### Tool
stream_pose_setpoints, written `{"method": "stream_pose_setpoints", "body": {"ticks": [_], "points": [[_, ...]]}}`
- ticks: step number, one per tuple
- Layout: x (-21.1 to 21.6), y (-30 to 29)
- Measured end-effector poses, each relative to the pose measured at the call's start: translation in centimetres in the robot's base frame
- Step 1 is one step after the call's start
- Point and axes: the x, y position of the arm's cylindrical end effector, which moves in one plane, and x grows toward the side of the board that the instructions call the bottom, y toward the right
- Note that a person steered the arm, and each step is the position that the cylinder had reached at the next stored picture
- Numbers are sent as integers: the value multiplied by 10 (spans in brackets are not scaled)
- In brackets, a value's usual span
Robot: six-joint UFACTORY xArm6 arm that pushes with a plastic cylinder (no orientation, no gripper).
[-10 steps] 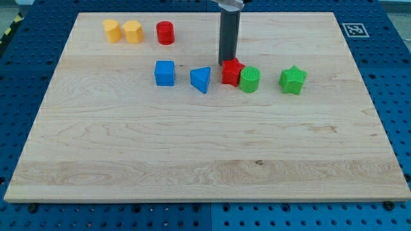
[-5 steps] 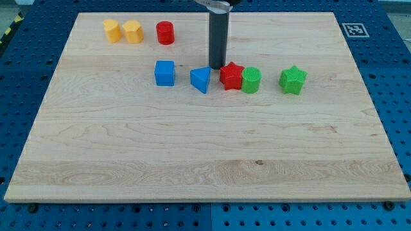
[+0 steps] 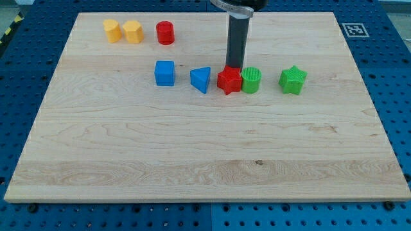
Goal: Push the red star towards the bottom center
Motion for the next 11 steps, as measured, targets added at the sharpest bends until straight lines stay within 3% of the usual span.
{"method": "stream_pose_setpoints", "body": {"ticks": [2,5,11], "points": [[36,10],[44,-36],[123,-48]]}}
